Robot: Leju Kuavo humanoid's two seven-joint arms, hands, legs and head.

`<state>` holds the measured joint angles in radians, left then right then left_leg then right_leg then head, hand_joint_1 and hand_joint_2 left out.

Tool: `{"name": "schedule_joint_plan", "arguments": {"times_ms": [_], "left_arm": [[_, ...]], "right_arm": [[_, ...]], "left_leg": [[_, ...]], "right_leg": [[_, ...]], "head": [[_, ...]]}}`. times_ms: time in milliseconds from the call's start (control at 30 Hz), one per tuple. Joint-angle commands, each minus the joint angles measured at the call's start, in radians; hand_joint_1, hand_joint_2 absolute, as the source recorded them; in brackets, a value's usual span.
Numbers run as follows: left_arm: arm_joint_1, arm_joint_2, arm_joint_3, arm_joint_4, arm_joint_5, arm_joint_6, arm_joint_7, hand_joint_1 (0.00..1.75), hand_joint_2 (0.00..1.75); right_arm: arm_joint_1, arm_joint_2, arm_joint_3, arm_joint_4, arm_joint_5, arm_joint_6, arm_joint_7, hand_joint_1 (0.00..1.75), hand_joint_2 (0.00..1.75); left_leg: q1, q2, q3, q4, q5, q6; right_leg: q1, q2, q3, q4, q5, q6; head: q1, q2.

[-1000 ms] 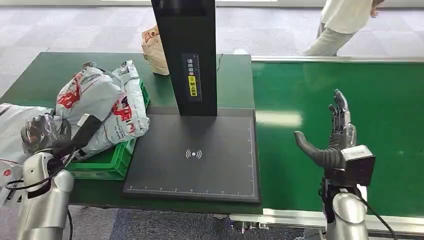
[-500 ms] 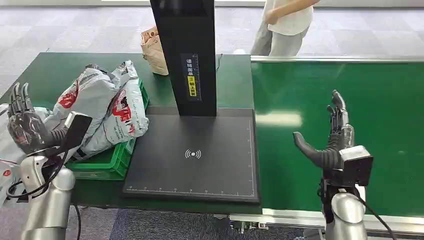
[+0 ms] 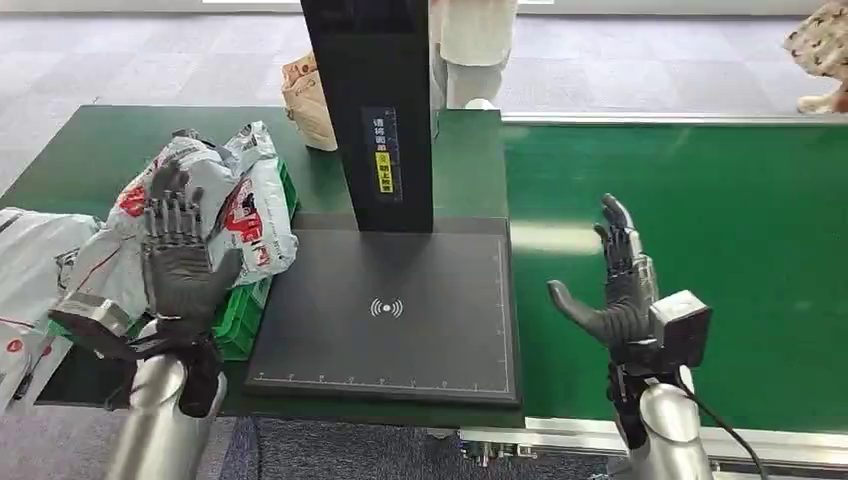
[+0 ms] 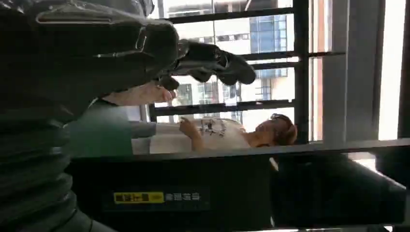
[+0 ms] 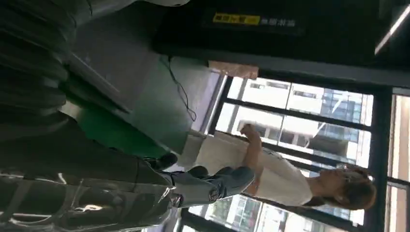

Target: Moved the parcel from conveyor to table for the left to box.

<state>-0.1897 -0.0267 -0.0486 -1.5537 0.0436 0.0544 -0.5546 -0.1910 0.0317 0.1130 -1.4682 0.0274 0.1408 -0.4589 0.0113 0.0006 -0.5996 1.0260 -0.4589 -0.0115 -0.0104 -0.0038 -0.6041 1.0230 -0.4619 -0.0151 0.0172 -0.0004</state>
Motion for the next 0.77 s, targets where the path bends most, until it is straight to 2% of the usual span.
{"name": "schedule_joint_plan", "arguments": {"times_ms": [33, 300, 767], "left_arm": [[-0.044, -0.044, -0.222, 0.337, 0.128, -0.112, 0.082, 0.0, 1.75], [-0.07, -0.042, -0.256, 0.42, 0.129, -0.105, 0.114, 0.0, 1.75], [-0.14, -0.048, -0.251, 0.441, 0.137, -0.114, 0.131, 0.0, 1.75]], "right_arm": [[-0.062, -0.021, 0.139, 0.217, -0.036, 0.035, 0.026, 0.0, 1.75], [-0.08, -0.01, 0.172, 0.252, -0.043, 0.025, 0.031, 0.0, 1.75], [-0.116, -0.003, 0.165, 0.262, -0.037, 0.014, 0.04, 0.0, 1.75]], "left_leg": [[-0.001, -0.002, 0.005, -0.003, 0.001, 0.001], [0.0, -0.001, 0.005, -0.004, 0.001, 0.001], [0.0, -0.001, 0.003, -0.002, 0.0, 0.001]], "right_leg": [[-0.001, -0.002, 0.006, -0.003, 0.0, 0.0], [0.0, 0.0, 0.005, -0.004, 0.001, 0.0], [0.001, -0.001, 0.003, -0.003, 0.0, 0.0]], "head": [[0.0, 0.0], [0.0, 0.0], [0.0, 0.0]]}}
